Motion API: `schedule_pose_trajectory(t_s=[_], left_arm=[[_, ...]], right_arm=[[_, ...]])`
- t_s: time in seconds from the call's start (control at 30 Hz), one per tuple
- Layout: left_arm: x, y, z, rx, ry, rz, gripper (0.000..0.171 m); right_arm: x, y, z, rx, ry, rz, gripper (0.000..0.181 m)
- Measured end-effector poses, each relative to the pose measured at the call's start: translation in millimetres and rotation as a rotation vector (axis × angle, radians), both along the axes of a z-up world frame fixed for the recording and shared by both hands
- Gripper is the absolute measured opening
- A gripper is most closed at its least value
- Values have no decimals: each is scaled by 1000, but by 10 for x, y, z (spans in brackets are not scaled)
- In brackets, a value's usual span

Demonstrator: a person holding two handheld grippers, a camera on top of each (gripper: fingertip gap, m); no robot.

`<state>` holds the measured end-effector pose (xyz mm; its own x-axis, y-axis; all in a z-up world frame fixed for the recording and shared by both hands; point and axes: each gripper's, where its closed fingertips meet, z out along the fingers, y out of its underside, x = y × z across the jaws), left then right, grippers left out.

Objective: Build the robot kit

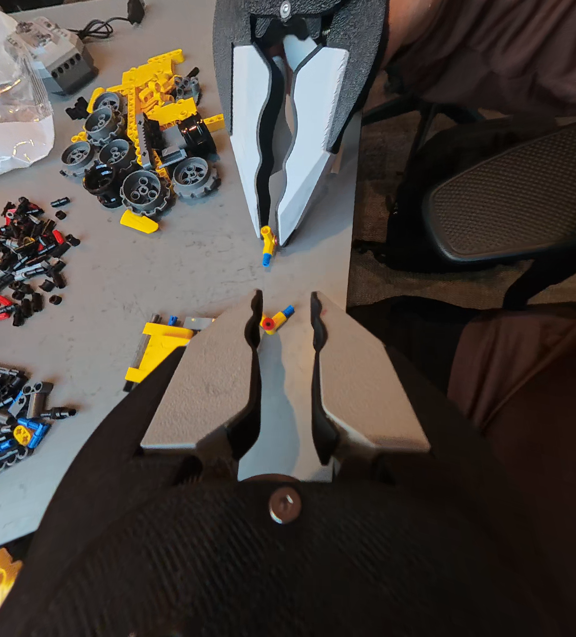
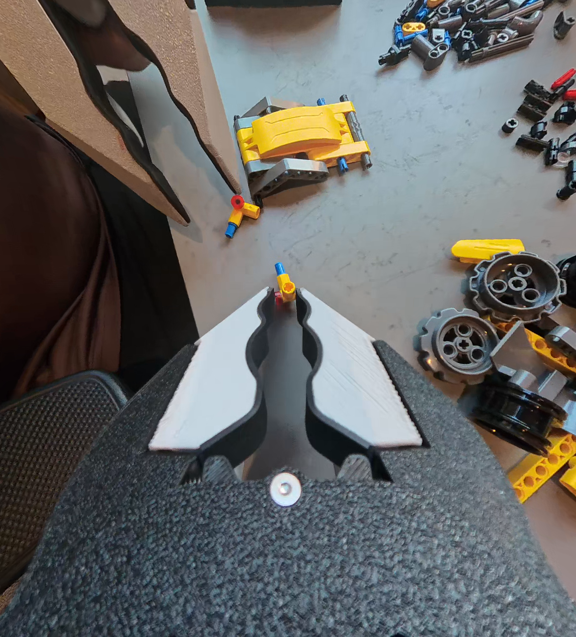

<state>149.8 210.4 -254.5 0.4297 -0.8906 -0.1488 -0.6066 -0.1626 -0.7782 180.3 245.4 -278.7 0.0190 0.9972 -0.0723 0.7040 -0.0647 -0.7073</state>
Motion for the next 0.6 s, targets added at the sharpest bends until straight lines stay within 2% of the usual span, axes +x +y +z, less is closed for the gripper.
schedule_pose_trajectory(t_s=[0.17,0.47,0.6], left_arm=[[35,20,-28,-13,43,-29,24],[-15,34,-239,-32,144,-28,25],[1,-9,-253,-47,119,-27,24]], right_arm=[[8,20,4,0,5,-7,11],[0,38,-6,-13,23,-7,12],[4,42,-5,-13,25,-8,12]])
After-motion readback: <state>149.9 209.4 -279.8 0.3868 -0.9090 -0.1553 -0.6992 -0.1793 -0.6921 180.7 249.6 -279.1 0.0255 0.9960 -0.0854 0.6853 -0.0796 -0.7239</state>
